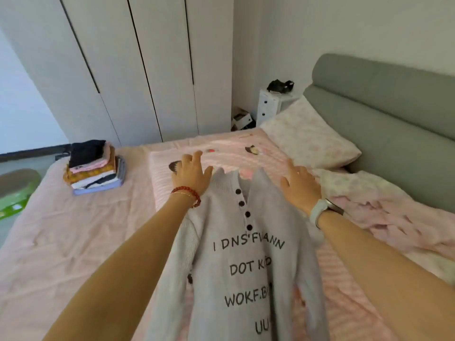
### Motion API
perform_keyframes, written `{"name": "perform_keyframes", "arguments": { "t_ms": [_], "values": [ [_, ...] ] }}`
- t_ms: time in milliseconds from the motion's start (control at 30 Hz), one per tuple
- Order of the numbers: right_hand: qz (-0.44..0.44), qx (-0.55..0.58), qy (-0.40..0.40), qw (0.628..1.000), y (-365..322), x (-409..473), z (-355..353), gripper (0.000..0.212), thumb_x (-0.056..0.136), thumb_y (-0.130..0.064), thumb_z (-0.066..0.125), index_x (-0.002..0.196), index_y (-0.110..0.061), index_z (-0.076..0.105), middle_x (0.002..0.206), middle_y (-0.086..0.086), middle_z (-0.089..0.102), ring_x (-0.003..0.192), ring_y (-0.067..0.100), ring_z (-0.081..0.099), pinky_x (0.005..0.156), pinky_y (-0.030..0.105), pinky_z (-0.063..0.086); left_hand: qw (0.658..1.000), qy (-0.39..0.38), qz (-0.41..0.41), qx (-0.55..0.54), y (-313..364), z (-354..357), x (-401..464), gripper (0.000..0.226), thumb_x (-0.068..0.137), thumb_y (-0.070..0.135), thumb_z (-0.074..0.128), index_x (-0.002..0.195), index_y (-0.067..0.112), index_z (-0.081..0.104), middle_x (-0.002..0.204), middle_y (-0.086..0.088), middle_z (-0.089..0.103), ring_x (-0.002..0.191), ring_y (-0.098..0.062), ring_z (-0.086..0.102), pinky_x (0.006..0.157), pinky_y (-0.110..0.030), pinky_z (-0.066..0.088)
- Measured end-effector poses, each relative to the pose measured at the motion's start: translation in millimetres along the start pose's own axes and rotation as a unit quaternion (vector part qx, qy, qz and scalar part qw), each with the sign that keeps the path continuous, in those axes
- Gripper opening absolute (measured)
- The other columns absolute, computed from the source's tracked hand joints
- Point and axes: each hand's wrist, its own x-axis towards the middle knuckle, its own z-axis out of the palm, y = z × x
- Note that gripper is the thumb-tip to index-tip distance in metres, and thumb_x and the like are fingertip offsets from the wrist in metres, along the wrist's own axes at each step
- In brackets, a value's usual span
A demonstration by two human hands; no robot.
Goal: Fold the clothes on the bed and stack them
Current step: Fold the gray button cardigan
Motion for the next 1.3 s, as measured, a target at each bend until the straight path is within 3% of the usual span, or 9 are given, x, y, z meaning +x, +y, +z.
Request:
{"name": "perform_keyframes", "arguments": {
  "t_ms": [133, 300, 500, 600, 667, 933, 1067, 1167, 1300],
  "values": [
    [0.033, 0.108, -0.138, 0.984, 51.7, -45.3, 118.3, 0.049, 0.098, -0.02, 0.037, 0.145, -0.011, 0.026, 0.141, 0.017, 0.037, 0.127, 0.035, 0.039, 0.097, 0.046, 0.041, 0.987, -0.122, -0.093, -0.045, -60.8, 111.0, -48.1, 0.04, 0.094, 0.025, 0.049, 0.131, 0.01, 0.047, 0.135, -0.015, 0.04, 0.119, -0.034, 0.046, 0.101, -0.045, 0.038],
    [0.176, 0.217, -0.23, 0.932, 88.8, -148.9, 230.0, 0.03, 0.096, -0.009, 0.041, 0.122, 0.003, 0.049, 0.12, 0.022, 0.054, 0.111, 0.038, 0.052, 0.092, 0.049, 0.044, 0.915, -0.282, -0.283, -0.06, -131.0, 203.0, -163.6, 0.038, 0.094, 0.023, 0.049, 0.129, 0.006, 0.047, 0.131, -0.017, 0.042, 0.114, -0.034, 0.05, 0.098, -0.035, 0.038],
    [0.379, 0.241, -0.197, 0.872, 113.7, -240.1, 283.5, 0.034, 0.089, -0.014, 0.052, 0.12, -0.002, 0.049, 0.112, 0.016, 0.055, 0.1, 0.035, 0.055, 0.086, 0.047, 0.049, 0.89, -0.236, -0.39, -0.012, -153.8, 220.6, -271.8, 0.046, 0.084, 0.03, 0.062, 0.121, 0.005, 0.051, 0.124, -0.018, 0.044, 0.119, -0.034, 0.041, 0.095, -0.039, 0.036],
    [0.444, 0.284, -0.251, 0.812, 112.4, -268.8, 286.2, 0.026, 0.092, -0.013, 0.05, 0.115, -0.003, 0.046, 0.103, 0.009, 0.056, 0.092, 0.028, 0.054, 0.08, 0.036, 0.044, 0.903, -0.217, -0.368, -0.045, -164.3, 221.1, -297.6, 0.021, 0.09, 0.015, 0.055, 0.089, -0.004, 0.062, 0.108, -0.025, 0.05, 0.109, -0.037, 0.048, 0.088, -0.035, 0.037],
    [0.437, 0.261, -0.252, 0.823, 109.1, -281.0, 284.9, 0.022, 0.095, -0.011, 0.044, 0.112, 0.002, 0.048, 0.104, 0.017, 0.059, 0.092, 0.033, 0.055, 0.078, 0.036, 0.042, 0.9, -0.184, -0.382, -0.097, -168.4, 215.2, -297.5, 0.028, 0.093, 0.009, 0.048, 0.065, 0.004, 0.049, 0.088, -0.027, 0.052, 0.093, -0.037, 0.052, 0.071, -0.034, 0.032],
    [0.388, 0.282, 0.007, 0.877, 104.7, -299.4, 235.1, 0.014, 0.099, -0.017, 0.039, 0.105, -0.006, 0.045, 0.095, 0.014, 0.054, 0.085, 0.034, 0.054, 0.068, 0.033, 0.037, 0.932, -0.084, -0.309, -0.17, -169.5, 158.6, -293.3, 0.028, 0.096, 0.02, 0.047, 0.072, 0.014, 0.033, 0.064, 0.001, 0.036, 0.06, -0.019, 0.037, 0.057, -0.032, 0.023],
    [0.352, 0.171, -0.039, 0.92, 123.5, -322.3, 229.4, 0.021, 0.099, -0.016, 0.037, 0.111, -0.002, 0.047, 0.106, 0.022, 0.058, 0.091, 0.039, 0.056, 0.066, 0.033, 0.034, 0.925, -0.211, -0.312, -0.043, -200.0, 149.4, -318.7, 0.037, 0.086, 0.031, 0.064, 0.089, 0.006, 0.037, 0.072, -0.006, 0.047, 0.075, -0.032, 0.052, 0.06, -0.033, 0.033],
    [0.352, 0.088, -0.141, 0.921, 137.7, -347.3, 244.8, 0.022, 0.092, -0.001, 0.044, 0.113, 0.006, 0.045, 0.114, 0.028, 0.053, 0.096, 0.042, 0.053, 0.067, 0.033, 0.032, 0.875, -0.337, -0.338, 0.074, -220.3, 152.7, -339.4, 0.049, 0.081, 0.032, 0.067, 0.113, 0.009, 0.036, 0.109, -0.016, 0.055, 0.103, -0.037, 0.055, 0.078, -0.04, 0.042],
    [0.371, 0.056, -0.243, 0.895, 143.9, -365.5, 257.0, 0.048, 0.083, -0.005, 0.057, 0.128, 0.001, 0.041, 0.126, 0.027, 0.044, 0.108, 0.045, 0.048, 0.085, 0.047, 0.046, 0.866, -0.38, -0.27, 0.183, -222.8, 159.6, -348.1, 0.091, 0.078, 0.036, 0.071, 0.145, 0.025, 0.011, 0.145, -0.014, 0.027, 0.13, -0.035, 0.033, 0.102, -0.048, 0.033]
  ]
}}
